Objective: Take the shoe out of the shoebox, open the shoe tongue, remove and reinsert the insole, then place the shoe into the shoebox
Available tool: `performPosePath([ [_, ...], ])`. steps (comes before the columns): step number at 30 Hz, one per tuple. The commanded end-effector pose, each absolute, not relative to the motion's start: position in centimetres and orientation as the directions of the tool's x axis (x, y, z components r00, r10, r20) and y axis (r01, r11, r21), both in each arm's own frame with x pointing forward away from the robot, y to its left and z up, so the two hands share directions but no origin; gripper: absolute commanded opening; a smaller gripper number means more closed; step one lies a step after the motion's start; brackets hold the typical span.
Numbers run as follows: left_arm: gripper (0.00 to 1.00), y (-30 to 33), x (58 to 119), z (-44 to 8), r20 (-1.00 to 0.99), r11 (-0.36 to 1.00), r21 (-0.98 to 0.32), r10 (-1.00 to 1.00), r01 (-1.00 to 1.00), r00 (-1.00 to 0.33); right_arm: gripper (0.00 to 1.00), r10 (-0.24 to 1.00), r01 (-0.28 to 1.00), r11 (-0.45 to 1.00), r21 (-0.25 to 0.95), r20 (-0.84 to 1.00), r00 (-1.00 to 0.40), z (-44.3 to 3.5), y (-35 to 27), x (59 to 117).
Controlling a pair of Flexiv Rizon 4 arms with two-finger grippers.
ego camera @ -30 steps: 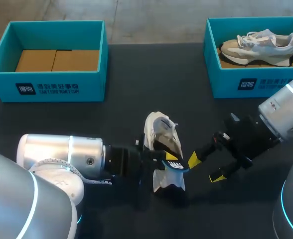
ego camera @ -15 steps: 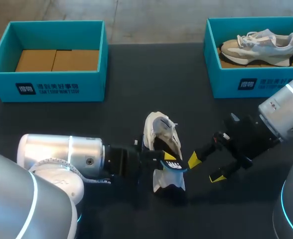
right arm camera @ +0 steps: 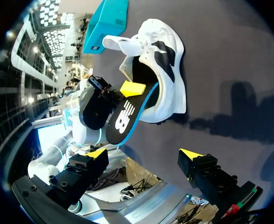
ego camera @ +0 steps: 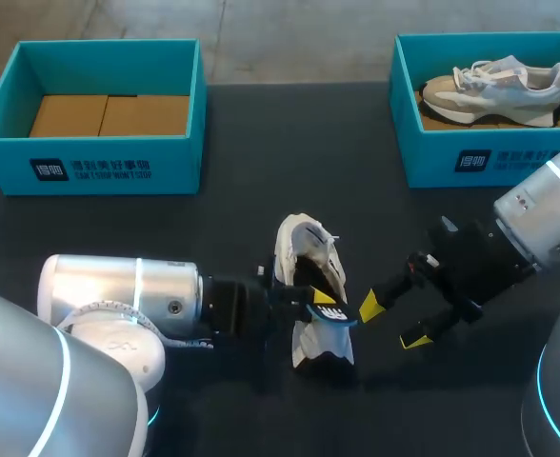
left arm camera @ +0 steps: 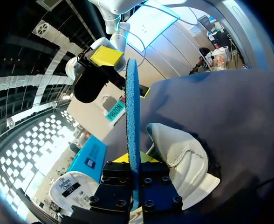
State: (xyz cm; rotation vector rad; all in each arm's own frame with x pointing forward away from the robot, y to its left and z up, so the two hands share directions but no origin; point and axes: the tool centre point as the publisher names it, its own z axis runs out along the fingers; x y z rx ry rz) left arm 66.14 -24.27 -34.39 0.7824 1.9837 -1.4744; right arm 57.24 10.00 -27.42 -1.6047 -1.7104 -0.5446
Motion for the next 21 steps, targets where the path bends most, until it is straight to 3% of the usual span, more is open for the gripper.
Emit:
performPosePath([
  [1, 0.00, -24.5, 66.5, -34.8, -0.713, 0.248, -0.647, 0.138, 0.721, -0.688, 1.00, 0.674, 0.977, 0.134, -0.164, 0.738, 0.031, -27.4, 10.1, 57.1],
  [18, 0.00, -24.3, 67.1, -34.9, -0.702, 0.257, -0.656, 0.139, 0.710, -0.699, 1.00, 0.674, 0.977, 0.134, -0.164, 0.738, 0.031, -27.4, 10.1, 57.1],
  [20, 0.14, -24.3, 66.9, -34.7, -0.701, 0.251, -0.659, 0.136, 0.709, -0.700, 1.00, 0.674, 0.977, 0.134, -0.164, 0.738, 0.031, -27.4, 10.1, 57.1],
  [21, 0.16, -24.3, 66.8, -34.5, -0.701, 0.248, -0.661, 0.135, 0.708, -0.701, 1.00, 0.674, 0.977, 0.134, -0.164, 0.738, 0.031, -27.4, 10.1, 57.1],
])
